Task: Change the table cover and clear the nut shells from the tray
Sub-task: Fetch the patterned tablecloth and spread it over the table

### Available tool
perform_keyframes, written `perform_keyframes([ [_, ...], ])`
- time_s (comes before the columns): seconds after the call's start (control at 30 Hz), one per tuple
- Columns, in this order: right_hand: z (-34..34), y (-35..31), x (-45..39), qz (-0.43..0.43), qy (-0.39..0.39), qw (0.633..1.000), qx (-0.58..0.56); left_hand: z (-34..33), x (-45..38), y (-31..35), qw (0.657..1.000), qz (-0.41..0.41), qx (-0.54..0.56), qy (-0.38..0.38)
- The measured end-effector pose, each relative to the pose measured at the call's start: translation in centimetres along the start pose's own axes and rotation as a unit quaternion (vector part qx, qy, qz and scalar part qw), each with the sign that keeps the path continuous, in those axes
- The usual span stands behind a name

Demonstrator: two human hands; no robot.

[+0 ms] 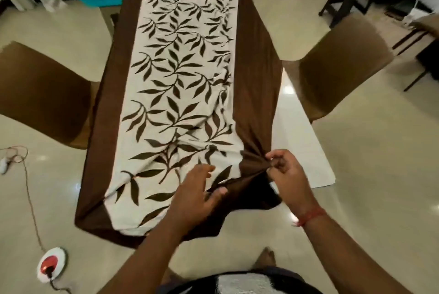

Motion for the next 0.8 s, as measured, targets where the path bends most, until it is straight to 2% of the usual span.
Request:
perform_keyframes([
  [0.07, 0.8, -0.4, -0.4, 0.047, -0.087, 0.994, 0.045, -4.2, -1.0, 5.0, 0.997, -0.025, -0.013, -0.077],
  [0.13, 0.9, -0.1, -0.5, 0.013, -0.178, 0.984, 0.009, -6.6, -2.1, 7.7, 0.994, -0.010, -0.036, -0.102],
  [0.17, 1.3, 0.5, -0.6, -0.030, -0.184, 0.982, -0.026, -7.3, -2.7, 8.5, 0.993, 0.001, -0.057, -0.101],
  [0.2, 1.7, 1.5, -1.0, -0.079, -0.151, 0.984, -0.051, -7.9, -3.1, 9.0, 0.992, 0.016, -0.073, -0.098],
  [0.27, 2.9, 4.3, -1.9, -0.185, -0.031, 0.982, -0.017, -8.0, -3.4, 9.3, 0.994, 0.041, -0.063, -0.083],
  [0.3, 3.5, 5.5, -2.2, -0.238, -0.001, 0.971, 0.018, -7.9, -3.4, 9.7, 0.995, 0.051, -0.039, -0.080],
  [0.37, 3.7, 7.6, -2.4, -0.322, -0.031, 0.946, 0.013, -7.7, -3.1, 10.5, 0.990, 0.086, 0.029, -0.105],
  [0.47, 2.5, 8.6, -2.8, -0.415, -0.100, 0.893, -0.144, -7.7, -2.4, 11.4, 0.974, 0.130, 0.121, -0.144],
  [0.5, 2.2, 8.2, -3.0, -0.424, -0.126, 0.879, -0.175, -7.7, -2.2, 11.6, 0.969, 0.142, 0.138, -0.148],
  [0.57, 2.2, 7.4, -3.8, -0.404, -0.155, 0.879, -0.198, -7.8, -2.2, 11.4, 0.963, 0.162, 0.157, -0.148],
  [0.67, 4.9, 7.3, -5.7, -0.380, -0.081, 0.880, -0.274, -8.6, -2.3, 11.1, 0.957, 0.166, 0.173, -0.163],
  [0.8, 13.6, 8.0, -8.3, -0.311, 0.126, 0.905, -0.262, -11.6, -2.5, 11.2, 0.949, 0.118, 0.163, -0.243],
])
Point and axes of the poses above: each hand's wrist, its own x-axis away from the middle knuckle, its own z-axis out of the back of the hand, y = z × x, the point moved 3 cm from there along -x, towards the middle knuckle, and after that the axes turned 15 degrees about y, right-handed, at the moved point
